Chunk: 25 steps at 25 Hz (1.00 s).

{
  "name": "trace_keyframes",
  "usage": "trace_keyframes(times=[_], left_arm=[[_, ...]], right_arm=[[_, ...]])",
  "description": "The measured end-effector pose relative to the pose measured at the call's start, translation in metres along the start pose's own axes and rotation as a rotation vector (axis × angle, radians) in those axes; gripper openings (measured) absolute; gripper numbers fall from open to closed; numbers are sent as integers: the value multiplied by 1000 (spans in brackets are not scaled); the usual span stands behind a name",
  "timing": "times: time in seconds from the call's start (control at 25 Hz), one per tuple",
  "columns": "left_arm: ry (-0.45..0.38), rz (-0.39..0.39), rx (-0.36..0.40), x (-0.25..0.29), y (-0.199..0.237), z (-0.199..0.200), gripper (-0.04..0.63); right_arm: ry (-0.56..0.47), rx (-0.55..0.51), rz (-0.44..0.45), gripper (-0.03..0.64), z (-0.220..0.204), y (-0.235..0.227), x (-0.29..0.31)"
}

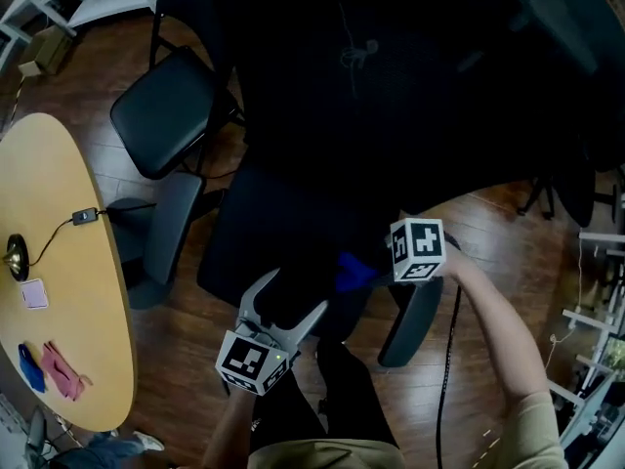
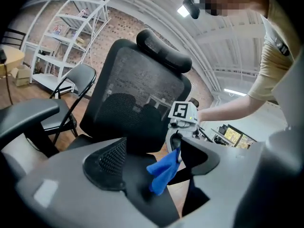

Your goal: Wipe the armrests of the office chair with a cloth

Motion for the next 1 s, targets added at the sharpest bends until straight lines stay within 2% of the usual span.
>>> trace_keyframes(times=[0.12, 0.2, 0.32, 0.36, 0.44, 0.52, 0.56, 0.68, 0.8, 0.88, 1.0], left_arm=[[4, 4, -9, -10, 8, -9, 351], [7, 4, -15, -14, 12, -15, 351], [10, 21, -35, -13, 13, -24, 351], [13, 23, -41, -12, 14, -27, 353], [19, 19, -51, -10, 16, -30, 353], [22, 12, -57, -8, 16, -29, 353], [25, 7, -57, -7, 16, -29, 351], [43, -9, -42, -3, 14, -30, 351], [53, -8, -28, 2, 16, -31, 353], [54, -3, -19, 5, 19, -31, 353], [66, 11, -25, 6, 22, -29, 351]], right_arm=[[376, -54, 242, 20, -15, -10, 50], [556, -36, 421, 20, -31, -9, 70], [682, 61, 695, 20, -53, 4, 80], [699, 91, 755, 14, -57, 7, 82], [715, 122, 809, 15, -61, 8, 85], [741, 100, 788, 15, -67, 3, 93], [743, 74, 739, 18, -72, -4, 99], [691, -5, 473, 18, -92, -39, 124], [634, -26, 241, 20, -114, -71, 142], [616, -24, 175, 28, -121, -84, 147], [601, 4, 182, 29, -120, -88, 143]])
Point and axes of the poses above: the fingertips, and each gripper's own axes: x forward along the fingers, y to its left, z out of its top, the point moved 7 cm from there along -x, backward along the fingers, and after that the axes turned 4 degrees about -z, right-handed, at the moved point
